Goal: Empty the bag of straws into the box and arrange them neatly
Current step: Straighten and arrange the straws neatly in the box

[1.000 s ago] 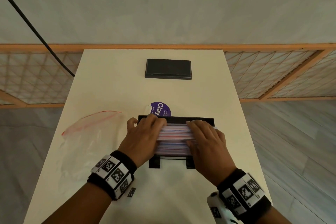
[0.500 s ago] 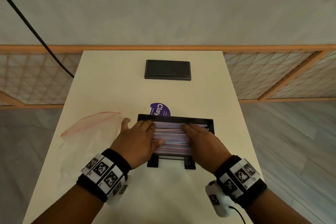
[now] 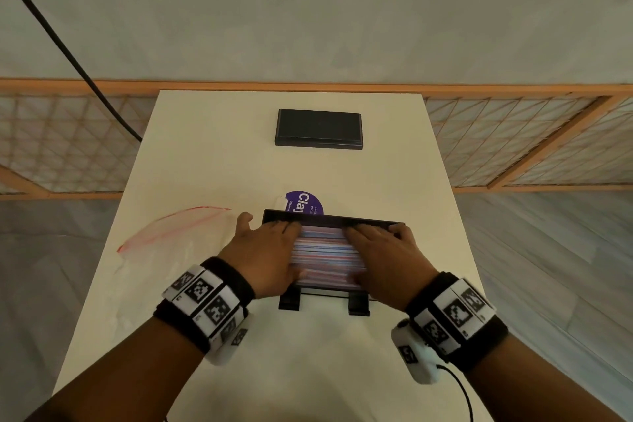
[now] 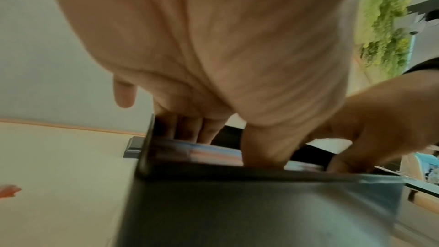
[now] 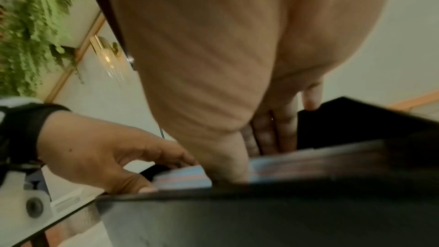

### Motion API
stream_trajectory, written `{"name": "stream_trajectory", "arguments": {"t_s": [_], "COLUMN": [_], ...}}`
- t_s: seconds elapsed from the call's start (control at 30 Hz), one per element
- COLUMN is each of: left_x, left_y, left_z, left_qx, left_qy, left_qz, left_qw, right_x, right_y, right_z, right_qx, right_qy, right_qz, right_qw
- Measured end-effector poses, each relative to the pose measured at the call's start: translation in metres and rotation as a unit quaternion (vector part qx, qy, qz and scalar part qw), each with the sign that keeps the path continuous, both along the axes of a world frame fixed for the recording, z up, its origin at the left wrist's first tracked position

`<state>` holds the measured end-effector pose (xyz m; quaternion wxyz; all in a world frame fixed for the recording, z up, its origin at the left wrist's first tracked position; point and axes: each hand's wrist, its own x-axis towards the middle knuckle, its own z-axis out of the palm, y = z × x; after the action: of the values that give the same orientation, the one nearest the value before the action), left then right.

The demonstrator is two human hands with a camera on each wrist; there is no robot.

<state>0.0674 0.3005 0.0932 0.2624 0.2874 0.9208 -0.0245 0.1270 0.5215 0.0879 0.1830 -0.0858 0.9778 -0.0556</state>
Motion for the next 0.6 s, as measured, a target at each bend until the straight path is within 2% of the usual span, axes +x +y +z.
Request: {"name": "stream_trajectory", "arguments": {"t_s": [0.17, 0.27, 0.47, 0.6], "left_x": [-0.020, -0.021, -0.004, -0.002], "left_y": [0.014, 0.015, 0.010, 0.009], "left_z": [-0.005, -0.006, -0.010, -0.010], "left_qx": [-0.040, -0.054, -0.009, 0.030], "left_qy": [-0.036, -0.022, 0.002, 0.025], "left_qz": [0.008, -0.010, 0.020, 0.020], "left_qw": [0.999, 0.998, 1.000, 0.999], "right_x": [-0.012, -0.013, -0.011, -0.015], "right_y": [-0.006, -0.009, -0.007, -0.009], "right_z": [-0.020, -0.023, -0.028, -0.026], "right_qx": [0.042, 0.060, 0.029, 0.043], "right_qy": [-0.029, -0.021, -0.034, -0.024], "right_qz": [-0.008, -0.014, -0.043, -0.042], "right_qw": [0.999, 0.998, 0.998, 0.998]}}
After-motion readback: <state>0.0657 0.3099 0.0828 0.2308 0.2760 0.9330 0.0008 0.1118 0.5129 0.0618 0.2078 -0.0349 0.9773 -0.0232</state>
